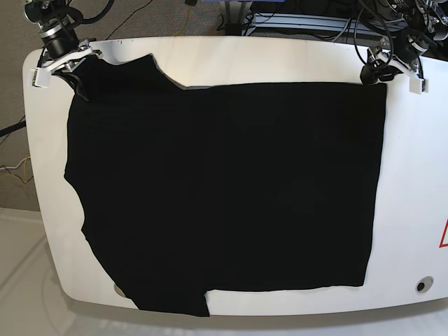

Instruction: Fold the T-shirt properly

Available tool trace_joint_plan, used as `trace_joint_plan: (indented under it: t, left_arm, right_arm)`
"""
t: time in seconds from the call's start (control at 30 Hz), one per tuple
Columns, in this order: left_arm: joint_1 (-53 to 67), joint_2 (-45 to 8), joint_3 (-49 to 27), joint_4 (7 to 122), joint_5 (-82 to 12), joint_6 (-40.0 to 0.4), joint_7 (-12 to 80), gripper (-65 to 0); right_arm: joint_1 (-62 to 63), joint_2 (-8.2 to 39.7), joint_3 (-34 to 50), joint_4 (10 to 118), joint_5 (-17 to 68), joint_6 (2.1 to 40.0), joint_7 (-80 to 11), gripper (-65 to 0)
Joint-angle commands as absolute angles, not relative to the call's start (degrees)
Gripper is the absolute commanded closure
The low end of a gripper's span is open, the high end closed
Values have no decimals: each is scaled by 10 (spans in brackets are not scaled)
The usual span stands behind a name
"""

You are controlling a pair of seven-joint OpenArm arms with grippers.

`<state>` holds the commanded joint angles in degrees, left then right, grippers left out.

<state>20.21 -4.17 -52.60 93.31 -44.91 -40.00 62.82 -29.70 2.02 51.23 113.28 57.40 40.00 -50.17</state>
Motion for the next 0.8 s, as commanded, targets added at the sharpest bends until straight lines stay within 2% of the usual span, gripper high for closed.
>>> trace_joint_plan:
  t: [0.3, 0.63, 0.8]
  left_arm:
    - [190, -42, -520, 920, -471, -400, 626, -375]
    - [176, -42, -484, 904, -490, -400, 640, -328]
    - [171, -40, -480, 902, -494, -400, 647, -335]
  right_arm:
    - [-295, 21, 513, 1133, 573, 400, -502, 0]
    - [-295, 19, 516, 1136, 575, 400, -502, 0]
    - [-295, 19, 514, 1136, 573, 400, -506, 0]
